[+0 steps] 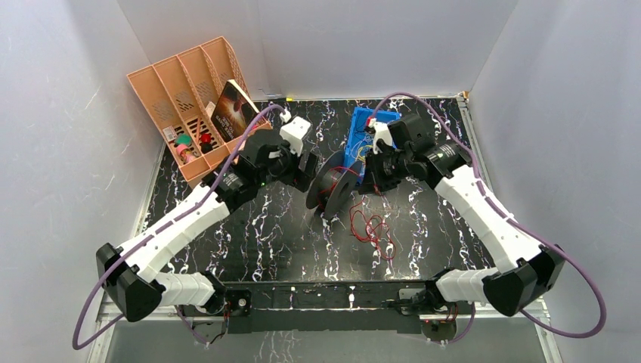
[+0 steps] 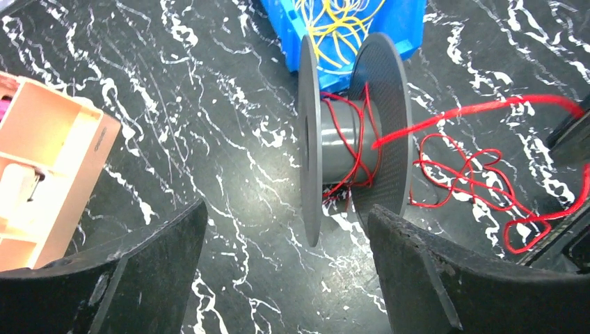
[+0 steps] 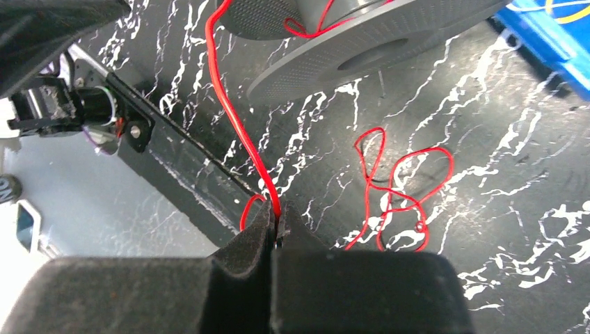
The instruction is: Wrap the cables
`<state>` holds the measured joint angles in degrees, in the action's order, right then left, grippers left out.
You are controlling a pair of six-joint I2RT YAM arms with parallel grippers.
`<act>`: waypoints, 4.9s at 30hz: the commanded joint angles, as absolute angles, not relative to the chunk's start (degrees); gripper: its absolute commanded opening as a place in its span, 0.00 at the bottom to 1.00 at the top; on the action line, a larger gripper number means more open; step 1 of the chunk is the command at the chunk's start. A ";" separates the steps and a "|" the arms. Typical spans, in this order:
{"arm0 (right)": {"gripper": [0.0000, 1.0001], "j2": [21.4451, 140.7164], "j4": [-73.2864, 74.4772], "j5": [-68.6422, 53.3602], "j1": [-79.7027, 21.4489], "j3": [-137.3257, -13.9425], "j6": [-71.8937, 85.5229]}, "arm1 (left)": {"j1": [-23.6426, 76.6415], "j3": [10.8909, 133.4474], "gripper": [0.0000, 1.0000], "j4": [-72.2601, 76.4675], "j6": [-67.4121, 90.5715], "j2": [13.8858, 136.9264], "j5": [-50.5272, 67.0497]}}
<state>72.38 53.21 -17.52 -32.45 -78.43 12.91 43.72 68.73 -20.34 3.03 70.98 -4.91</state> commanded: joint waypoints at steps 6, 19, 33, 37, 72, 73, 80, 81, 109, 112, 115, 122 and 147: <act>0.00 79.24 56.46 -27.99 -29.79 -84.45 12.64 | 37.03 73.48 0.85 -19.33 -0.37 75.26 14.45; 0.00 85.81 57.68 -34.16 -26.98 -86.59 13.77 | 35.33 74.87 0.86 -18.52 -2.56 81.07 20.23; 0.00 89.04 58.50 -35.75 -26.89 -86.57 13.69 | 35.33 76.44 0.85 -19.07 -4.59 85.30 23.10; 0.00 89.68 58.45 -36.21 -26.88 -86.57 13.62 | 35.33 76.64 0.84 -19.05 -5.08 85.94 23.49; 0.00 90.97 57.13 -38.14 -26.89 -85.81 13.49 | 38.94 72.07 0.60 -12.31 -7.05 88.13 12.83; 0.00 90.96 57.01 -38.10 -26.89 -85.66 13.58 | 39.24 72.03 0.59 -12.32 -7.11 88.09 12.15; 0.00 90.94 55.98 -37.88 -26.88 -84.96 13.90 | 40.03 71.98 0.47 -12.37 -7.60 87.84 10.04; 0.00 90.91 55.72 -37.86 -26.83 -84.84 14.11 | 40.09 71.98 0.44 -12.42 -7.67 87.88 9.61; 0.10 85.43 51.50 -20.46 -26.89 -83.09 15.69 | 43.67 70.75 0.00 -16.36 -9.05 82.42 5.97; 0.15 82.72 50.01 -14.33 -26.85 -81.20 16.02 | 44.97 70.58 0.00 -17.52 -8.65 81.07 4.11; 0.20 79.72 47.80 -10.67 -26.98 -78.62 16.09 | 45.50 70.22 0.00 -18.49 -7.38 79.79 4.32; 0.28 74.64 43.27 -7.08 -27.35 -71.18 13.81 | 45.61 67.86 0.00 -19.46 -3.62 74.07 5.66; 0.56 47.48 8.40 -25.96 -36.61 -37.99 2.49 | 45.62 69.85 0.00 -29.89 4.76 67.83 -1.80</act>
